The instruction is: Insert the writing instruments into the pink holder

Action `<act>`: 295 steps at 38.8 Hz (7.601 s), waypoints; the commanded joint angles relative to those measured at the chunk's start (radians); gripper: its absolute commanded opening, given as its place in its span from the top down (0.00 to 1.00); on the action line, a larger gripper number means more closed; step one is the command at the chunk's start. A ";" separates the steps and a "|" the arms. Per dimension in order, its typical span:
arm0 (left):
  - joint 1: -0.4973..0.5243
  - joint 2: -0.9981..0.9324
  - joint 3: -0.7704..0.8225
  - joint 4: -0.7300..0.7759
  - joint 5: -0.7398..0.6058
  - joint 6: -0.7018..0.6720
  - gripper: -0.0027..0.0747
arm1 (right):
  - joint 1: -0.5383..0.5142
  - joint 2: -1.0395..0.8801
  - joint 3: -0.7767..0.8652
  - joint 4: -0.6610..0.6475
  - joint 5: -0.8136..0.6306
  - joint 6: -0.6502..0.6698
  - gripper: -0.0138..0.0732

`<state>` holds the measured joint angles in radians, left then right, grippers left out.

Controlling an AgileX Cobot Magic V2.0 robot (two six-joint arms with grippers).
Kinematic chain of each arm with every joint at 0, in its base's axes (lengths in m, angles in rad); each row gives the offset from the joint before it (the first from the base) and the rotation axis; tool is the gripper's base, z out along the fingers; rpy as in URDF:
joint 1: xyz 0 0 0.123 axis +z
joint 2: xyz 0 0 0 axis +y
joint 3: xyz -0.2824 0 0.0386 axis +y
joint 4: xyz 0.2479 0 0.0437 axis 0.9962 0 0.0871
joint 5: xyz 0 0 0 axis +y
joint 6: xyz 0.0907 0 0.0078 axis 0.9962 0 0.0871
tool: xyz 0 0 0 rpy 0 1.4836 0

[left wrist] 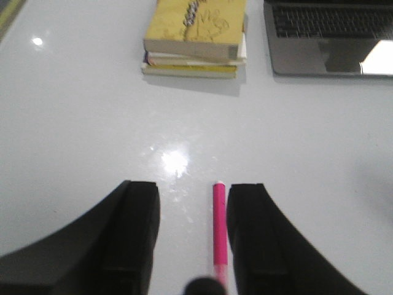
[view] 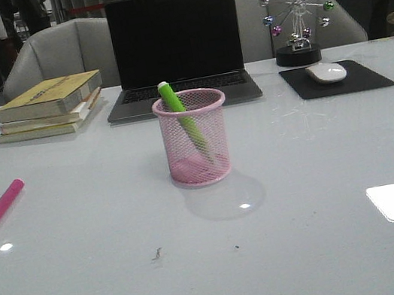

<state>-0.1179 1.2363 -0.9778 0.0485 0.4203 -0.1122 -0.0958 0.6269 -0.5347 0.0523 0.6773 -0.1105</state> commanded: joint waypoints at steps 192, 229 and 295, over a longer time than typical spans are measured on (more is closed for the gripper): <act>-0.532 0.607 -0.348 -0.198 -0.952 0.004 0.84 | -0.004 -0.003 -0.025 0.003 -0.056 -0.002 0.41; -0.536 0.680 -0.068 -0.026 -1.333 -0.189 0.83 | -0.004 -0.003 -0.025 0.003 -0.056 -0.002 0.41; -0.283 0.306 -0.068 0.159 -0.901 -0.133 0.59 | -0.004 -0.003 -0.025 0.003 -0.056 -0.002 0.41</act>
<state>-0.4271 1.6444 -1.0249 0.1916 -0.5077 -0.2528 -0.0958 0.6269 -0.5347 0.0558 0.6811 -0.1087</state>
